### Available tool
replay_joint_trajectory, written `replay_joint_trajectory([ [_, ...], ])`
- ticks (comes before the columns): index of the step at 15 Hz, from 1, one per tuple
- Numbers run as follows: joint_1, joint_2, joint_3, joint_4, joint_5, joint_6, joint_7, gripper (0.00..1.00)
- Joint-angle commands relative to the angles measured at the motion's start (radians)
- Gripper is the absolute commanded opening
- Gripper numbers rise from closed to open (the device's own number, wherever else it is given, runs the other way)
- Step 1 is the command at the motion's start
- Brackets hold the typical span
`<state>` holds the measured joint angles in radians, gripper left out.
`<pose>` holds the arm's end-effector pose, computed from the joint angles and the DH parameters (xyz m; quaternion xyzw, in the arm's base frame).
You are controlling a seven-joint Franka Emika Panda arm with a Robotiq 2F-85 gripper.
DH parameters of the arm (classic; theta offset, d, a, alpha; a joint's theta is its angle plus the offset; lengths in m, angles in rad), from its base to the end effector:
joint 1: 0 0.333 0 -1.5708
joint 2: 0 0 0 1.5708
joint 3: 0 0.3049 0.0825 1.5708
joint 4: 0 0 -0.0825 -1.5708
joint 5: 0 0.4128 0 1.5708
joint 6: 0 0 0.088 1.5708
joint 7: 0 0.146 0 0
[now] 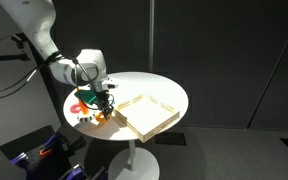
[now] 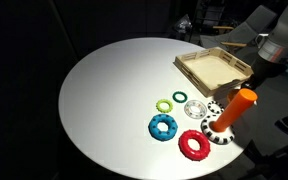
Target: Pick up the orange ring and put it on the ring holder
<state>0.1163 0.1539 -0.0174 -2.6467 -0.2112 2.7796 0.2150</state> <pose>0.4257 0.0482 0.1122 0.9984 0.0412 -0.0045 0.0388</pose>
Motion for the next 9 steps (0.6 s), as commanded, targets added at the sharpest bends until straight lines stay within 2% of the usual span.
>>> replay_joint_trajectory([
  [1, -0.01, -0.093, 0.025, 0.027, 0.043, -0.121, -0.037, 0.05],
  [9, -0.001, -0.205, 0.09, 0.122, 0.194, -0.295, -0.127, 0.05],
])
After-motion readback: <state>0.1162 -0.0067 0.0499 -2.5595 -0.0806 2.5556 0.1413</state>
